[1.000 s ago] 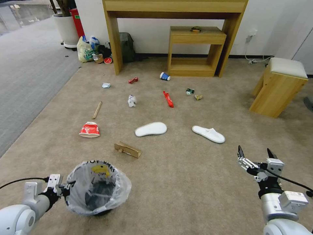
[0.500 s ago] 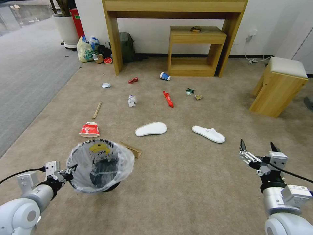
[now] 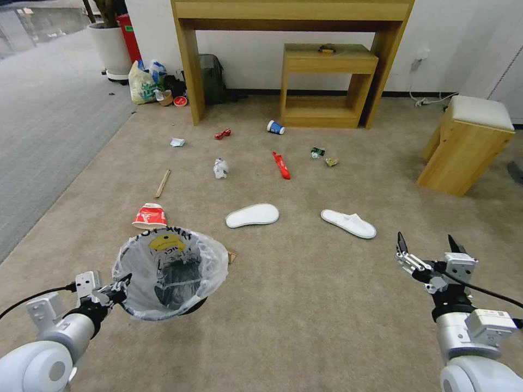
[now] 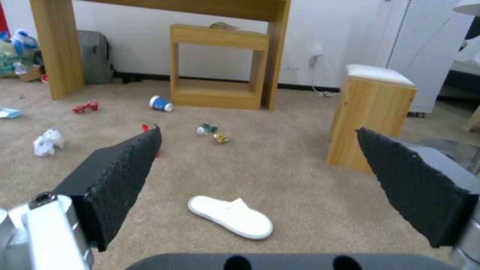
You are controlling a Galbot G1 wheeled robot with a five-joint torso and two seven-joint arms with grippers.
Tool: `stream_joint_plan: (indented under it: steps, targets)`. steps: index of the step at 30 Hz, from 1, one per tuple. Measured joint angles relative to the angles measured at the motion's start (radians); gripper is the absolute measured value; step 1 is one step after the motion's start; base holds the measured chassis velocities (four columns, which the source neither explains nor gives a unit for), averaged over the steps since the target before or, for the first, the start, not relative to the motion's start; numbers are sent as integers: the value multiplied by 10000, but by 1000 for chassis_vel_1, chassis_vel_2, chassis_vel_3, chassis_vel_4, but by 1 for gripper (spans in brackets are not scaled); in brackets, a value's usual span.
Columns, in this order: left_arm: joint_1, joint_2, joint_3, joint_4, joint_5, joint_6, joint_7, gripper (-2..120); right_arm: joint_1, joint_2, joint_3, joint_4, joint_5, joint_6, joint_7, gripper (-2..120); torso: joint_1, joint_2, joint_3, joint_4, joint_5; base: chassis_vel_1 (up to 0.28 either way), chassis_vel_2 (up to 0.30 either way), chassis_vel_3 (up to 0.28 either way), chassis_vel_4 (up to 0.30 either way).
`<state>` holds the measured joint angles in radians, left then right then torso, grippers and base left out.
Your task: Pick up the trash bin and place the garbage on the floor into it.
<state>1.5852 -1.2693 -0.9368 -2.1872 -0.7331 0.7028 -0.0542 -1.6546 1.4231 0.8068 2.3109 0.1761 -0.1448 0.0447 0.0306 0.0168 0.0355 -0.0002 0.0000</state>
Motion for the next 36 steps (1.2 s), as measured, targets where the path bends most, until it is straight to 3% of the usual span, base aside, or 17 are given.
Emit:
stream_joint_plan:
  steps: [19, 36]
  targets:
    - [94, 125, 138, -123, 366, 6, 224, 0, 102, -23, 36, -154, 83, 147, 47, 100, -1, 0, -2, 0, 0, -8, 5, 9, -7]
    - [174, 127, 96, -178, 382, 21, 311, 0, 97, -20, 47, -180, 37, 310, 35, 100, 0, 0, 1, 0, 0, -140, 154, 150, -162]
